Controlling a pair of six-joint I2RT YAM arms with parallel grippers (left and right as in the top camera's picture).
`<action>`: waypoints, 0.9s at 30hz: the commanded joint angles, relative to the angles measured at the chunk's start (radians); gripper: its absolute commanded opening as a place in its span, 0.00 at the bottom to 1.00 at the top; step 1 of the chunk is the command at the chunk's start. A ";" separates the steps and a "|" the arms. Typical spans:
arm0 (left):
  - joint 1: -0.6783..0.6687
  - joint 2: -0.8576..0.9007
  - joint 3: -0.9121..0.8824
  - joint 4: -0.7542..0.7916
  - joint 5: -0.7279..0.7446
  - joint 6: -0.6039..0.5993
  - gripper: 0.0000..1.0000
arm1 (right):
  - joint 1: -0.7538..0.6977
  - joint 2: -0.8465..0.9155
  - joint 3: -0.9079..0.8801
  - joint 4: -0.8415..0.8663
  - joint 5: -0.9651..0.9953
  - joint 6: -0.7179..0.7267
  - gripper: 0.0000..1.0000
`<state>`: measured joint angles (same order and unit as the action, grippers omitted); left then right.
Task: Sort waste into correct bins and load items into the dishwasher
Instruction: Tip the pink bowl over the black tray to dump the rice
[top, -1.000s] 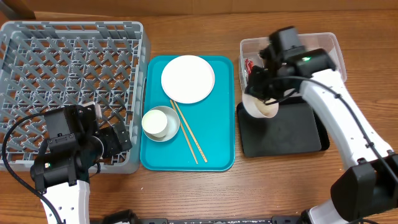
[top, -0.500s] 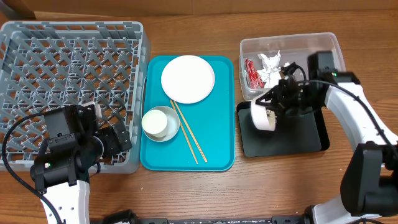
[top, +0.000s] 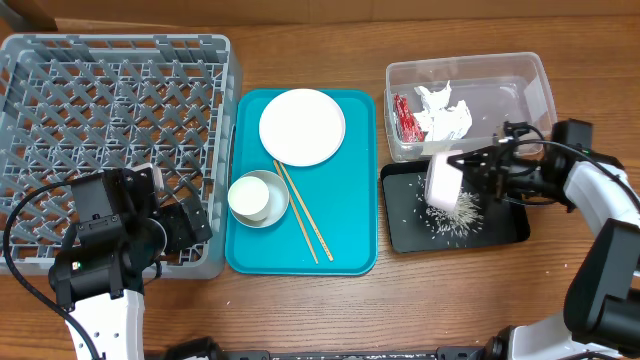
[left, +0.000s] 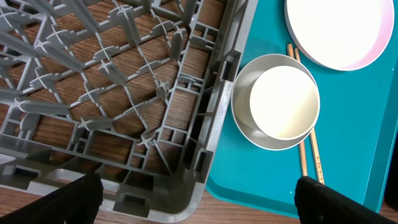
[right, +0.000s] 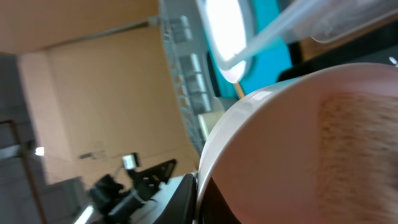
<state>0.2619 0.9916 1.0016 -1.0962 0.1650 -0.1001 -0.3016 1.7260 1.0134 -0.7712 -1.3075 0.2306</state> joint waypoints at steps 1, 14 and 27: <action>0.003 0.002 0.022 0.000 0.013 0.014 1.00 | -0.051 -0.011 -0.006 0.003 -0.134 -0.014 0.04; 0.003 0.002 0.022 -0.003 0.013 0.014 1.00 | -0.115 -0.011 -0.006 0.003 -0.263 0.174 0.04; 0.003 0.002 0.022 -0.003 0.012 0.014 1.00 | -0.115 -0.011 -0.006 -0.026 -0.262 0.271 0.04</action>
<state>0.2619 0.9916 1.0016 -1.0996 0.1650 -0.1001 -0.4145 1.7260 1.0134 -0.8001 -1.5311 0.4866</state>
